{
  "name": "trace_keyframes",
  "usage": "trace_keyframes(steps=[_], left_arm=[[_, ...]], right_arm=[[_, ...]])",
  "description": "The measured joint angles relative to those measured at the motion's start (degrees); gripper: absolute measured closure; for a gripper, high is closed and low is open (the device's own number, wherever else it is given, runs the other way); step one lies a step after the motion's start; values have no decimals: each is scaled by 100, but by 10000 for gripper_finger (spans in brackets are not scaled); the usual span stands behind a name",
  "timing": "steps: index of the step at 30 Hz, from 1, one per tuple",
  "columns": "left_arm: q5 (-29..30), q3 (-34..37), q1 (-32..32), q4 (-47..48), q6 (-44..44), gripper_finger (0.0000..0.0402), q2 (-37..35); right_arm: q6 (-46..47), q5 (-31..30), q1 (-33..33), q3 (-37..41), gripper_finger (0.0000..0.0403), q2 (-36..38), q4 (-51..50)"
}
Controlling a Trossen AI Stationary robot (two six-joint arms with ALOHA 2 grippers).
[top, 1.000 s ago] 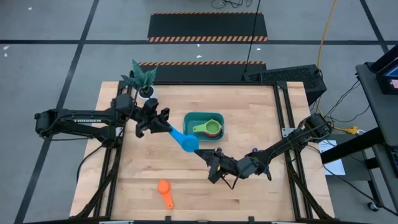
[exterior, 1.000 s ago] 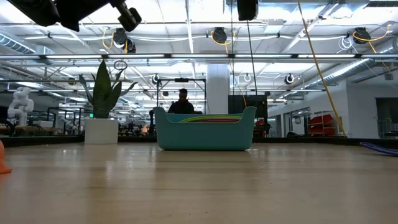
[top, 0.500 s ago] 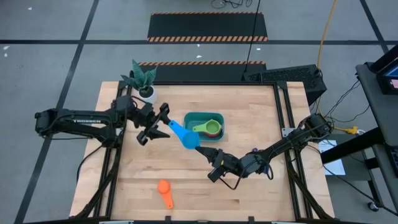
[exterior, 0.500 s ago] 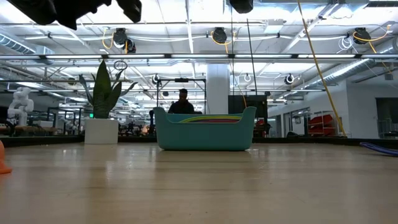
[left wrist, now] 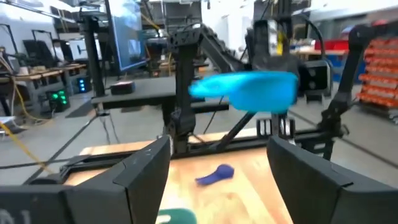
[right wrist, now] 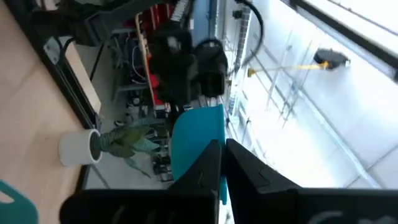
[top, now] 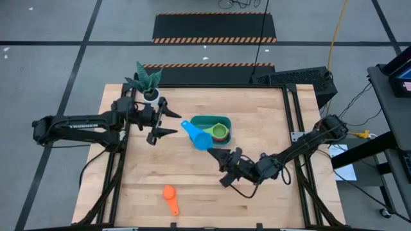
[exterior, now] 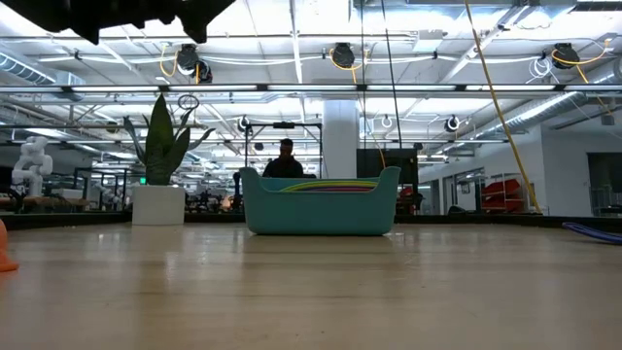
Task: Nest measuring cups in basket
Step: Stack the light blue measuring cup on top of the green measuring cup inside the light blue bin
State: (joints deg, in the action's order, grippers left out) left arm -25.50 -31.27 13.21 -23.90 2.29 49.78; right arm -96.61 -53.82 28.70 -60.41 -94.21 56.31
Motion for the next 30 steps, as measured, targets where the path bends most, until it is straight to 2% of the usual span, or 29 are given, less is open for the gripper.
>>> trace_keyframes(steps=[4, 7, 10, 15, 18, 23, 27, 30], left_arm=[[12, 0, -4, 375, 186, 151, -86], [10, 0, -7, 507, 250, 155, -87], [12, 0, -41, 541, 414, 155, -85], [57, 0, -262, 536, 864, 155, -85], [492, 0, -527, 519, 1211, 153, -58], [1672, 0, -1058, 283, 1841, 137, 115], [2242, 0, -1357, -54, 2159, 123, 268], [2287, 0, -1476, -206, 2260, 116, 335]], right_arm=[[528, 107, -10, 378, 402, 365, -10], [1067, 535, -34, 793, 402, 765, -7], [1849, 914, -120, 1191, 402, 1229, -9], [3300, 1056, -388, 1729, 402, 2004, -395], [4450, 1595, -657, 1959, 402, 2377, -717], [6352, 2769, -1210, 2051, 402, 2626, -973], [6981, 3225, -1507, 2053, 402, 2575, -1047], [7155, 3333, -1637, 2055, 402, 2541, -1220]])
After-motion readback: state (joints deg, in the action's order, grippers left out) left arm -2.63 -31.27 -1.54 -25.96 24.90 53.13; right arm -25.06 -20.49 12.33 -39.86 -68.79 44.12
